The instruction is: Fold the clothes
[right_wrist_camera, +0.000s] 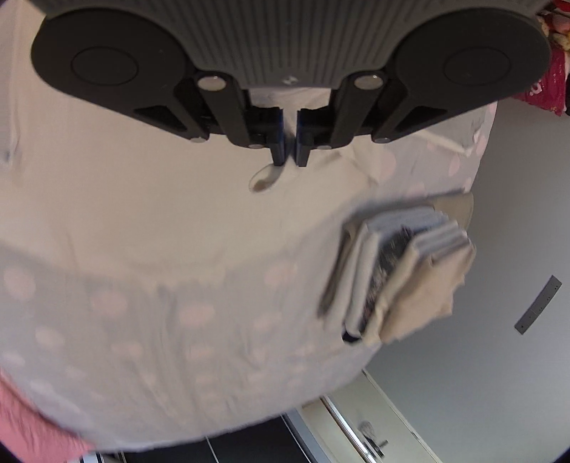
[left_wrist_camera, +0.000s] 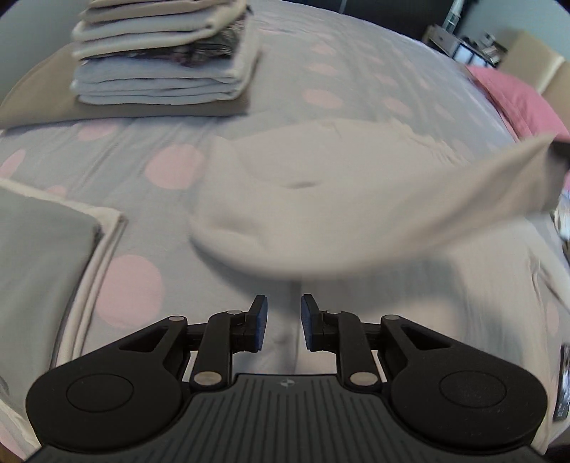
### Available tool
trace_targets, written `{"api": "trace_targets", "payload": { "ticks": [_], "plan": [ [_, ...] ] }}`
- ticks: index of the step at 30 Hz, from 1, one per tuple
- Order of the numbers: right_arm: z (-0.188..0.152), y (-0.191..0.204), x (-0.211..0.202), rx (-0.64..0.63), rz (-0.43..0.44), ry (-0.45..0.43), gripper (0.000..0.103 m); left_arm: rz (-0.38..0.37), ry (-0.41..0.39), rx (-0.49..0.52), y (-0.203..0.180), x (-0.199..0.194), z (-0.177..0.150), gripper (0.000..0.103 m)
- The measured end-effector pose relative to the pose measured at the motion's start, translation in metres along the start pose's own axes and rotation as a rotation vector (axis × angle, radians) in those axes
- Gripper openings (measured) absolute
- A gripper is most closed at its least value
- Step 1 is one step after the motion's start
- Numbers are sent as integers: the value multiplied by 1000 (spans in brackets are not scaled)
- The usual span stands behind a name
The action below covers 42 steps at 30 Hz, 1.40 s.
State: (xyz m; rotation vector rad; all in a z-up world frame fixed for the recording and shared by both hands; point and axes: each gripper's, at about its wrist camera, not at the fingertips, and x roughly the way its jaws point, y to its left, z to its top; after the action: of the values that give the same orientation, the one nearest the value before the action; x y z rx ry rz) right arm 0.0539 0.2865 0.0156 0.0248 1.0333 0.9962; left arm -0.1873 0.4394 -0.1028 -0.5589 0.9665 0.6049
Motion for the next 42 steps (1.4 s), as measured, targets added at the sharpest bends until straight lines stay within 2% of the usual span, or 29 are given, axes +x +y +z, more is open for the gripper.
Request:
{"api": "trace_targets", "payload": {
  "ticks": [4,7,14,19,23,28,32,33,34,35,38,42],
  "plan": [
    [43,10,-26,-42,-27,-83,7,10,9,-5,1,6,1,17],
    [67,2,-43,-56,-72,-140,7,5,17,3,1,12,0,17],
    [95,-75,-63,-6,-214,-189,7,-1,17,68,-5,28,3,17],
    [87,-147,-41,88,-284,-149,7,6,1,148,-13,42,21,18],
    [71,-192,-16,174,-288,-102,7,-23,-22,161,-18,57,36,28],
    [52,-220,4,199,-271,-61,8,-19,-40,228,-33,81,50,29],
    [38,-233,13,215,-239,-35,8,16,-83,294,-50,98,55,29],
    [35,-234,14,218,-230,-30,8,32,-100,304,-52,101,56,27],
    [33,-236,15,220,-222,-26,8,49,-111,309,-53,102,57,12],
    [30,-238,15,220,-215,-23,8,54,-111,310,-51,102,59,7],
    [26,-245,13,219,-220,-26,8,55,-103,355,-47,97,57,6],
    [21,-267,10,242,-303,-49,8,76,-39,432,-41,100,48,6]
  ]
}}
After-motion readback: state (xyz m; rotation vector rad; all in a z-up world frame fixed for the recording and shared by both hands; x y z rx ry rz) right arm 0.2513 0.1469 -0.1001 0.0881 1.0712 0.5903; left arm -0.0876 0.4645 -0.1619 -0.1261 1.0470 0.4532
